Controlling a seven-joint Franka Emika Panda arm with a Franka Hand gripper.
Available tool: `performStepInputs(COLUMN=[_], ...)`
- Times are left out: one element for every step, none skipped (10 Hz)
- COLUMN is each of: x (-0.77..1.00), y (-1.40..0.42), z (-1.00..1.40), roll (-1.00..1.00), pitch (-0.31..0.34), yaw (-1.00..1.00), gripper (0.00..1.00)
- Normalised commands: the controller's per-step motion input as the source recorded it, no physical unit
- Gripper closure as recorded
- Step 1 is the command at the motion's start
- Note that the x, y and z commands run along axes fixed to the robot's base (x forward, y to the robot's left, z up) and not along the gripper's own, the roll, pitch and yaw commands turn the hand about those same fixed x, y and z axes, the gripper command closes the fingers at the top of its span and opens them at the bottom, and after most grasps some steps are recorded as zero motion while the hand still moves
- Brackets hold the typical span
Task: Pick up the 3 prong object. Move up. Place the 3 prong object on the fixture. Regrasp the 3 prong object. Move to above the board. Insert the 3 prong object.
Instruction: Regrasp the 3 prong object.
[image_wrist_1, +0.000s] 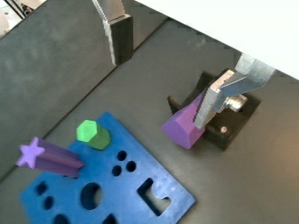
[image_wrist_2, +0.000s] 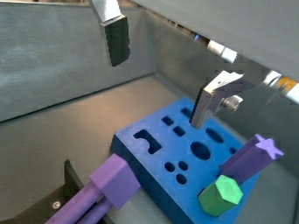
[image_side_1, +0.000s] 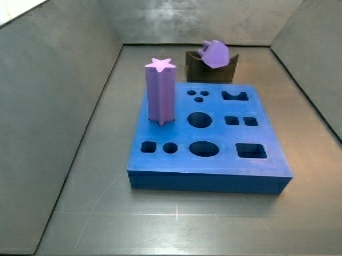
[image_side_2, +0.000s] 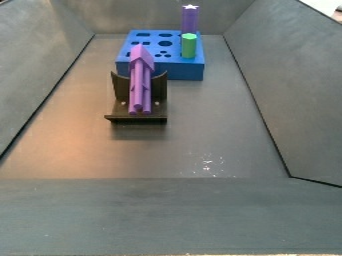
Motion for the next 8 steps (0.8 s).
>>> performStepInputs(x=[0.02, 0.02, 0.02, 0.01, 0.02, 0.02, 0.04, 0.06], y=[-0.06, -0.02, -0.04, -0.04, -0.02, -0.02, -0.02, -0.03], z=[0.01, 0.02, 0.02, 0.02, 0.02, 0.01, 0.00, -0.01], roll=[1.00, 1.00, 1.00, 1.00, 1.00, 1.00, 1.00, 1.00], pitch=[0.028, 0.029, 0.032, 0.035, 0.044, 0.047, 0.056, 0.067], yaw=[0.03, 0.03, 0.03, 0.03, 0.03, 0.04, 0.04, 0.04], gripper=[0.00, 0.00, 0.00, 0.00, 0.00, 0.00, 0.00, 0.00])
